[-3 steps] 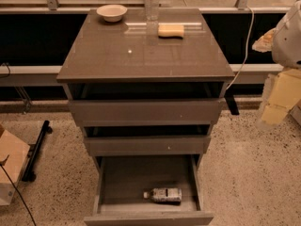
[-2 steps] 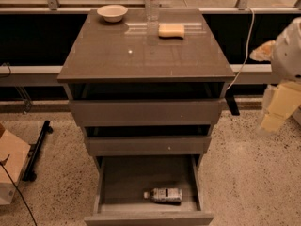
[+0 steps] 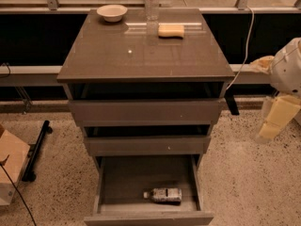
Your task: Pick blue plastic bottle from bottom drawer and place on counter
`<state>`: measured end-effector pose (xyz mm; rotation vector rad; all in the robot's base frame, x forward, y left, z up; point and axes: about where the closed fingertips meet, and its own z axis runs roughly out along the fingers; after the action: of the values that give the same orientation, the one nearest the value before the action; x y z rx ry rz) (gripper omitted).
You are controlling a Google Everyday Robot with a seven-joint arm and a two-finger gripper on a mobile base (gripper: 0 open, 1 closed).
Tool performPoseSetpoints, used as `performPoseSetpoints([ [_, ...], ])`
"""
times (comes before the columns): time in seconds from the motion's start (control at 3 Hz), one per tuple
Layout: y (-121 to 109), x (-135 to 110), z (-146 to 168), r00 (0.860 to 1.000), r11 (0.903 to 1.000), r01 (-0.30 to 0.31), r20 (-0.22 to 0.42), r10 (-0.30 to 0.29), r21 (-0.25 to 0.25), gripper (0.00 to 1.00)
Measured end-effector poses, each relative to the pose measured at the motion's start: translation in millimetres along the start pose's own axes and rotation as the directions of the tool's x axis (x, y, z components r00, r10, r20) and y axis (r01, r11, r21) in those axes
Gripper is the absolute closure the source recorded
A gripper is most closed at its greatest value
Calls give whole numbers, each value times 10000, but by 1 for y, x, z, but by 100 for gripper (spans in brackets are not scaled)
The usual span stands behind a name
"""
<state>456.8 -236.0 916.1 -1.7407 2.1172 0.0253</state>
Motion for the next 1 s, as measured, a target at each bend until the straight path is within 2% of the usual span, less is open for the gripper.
performPoseSetpoints([
  [0.33,3,-4,21,10000,9998,30,4,-30,-185,0],
  [0.67,12,6,58,9990,9994,17,443,-2,-356,0],
  [1.0,20,27,93,9940,9992,20,1094,25,-409,0],
])
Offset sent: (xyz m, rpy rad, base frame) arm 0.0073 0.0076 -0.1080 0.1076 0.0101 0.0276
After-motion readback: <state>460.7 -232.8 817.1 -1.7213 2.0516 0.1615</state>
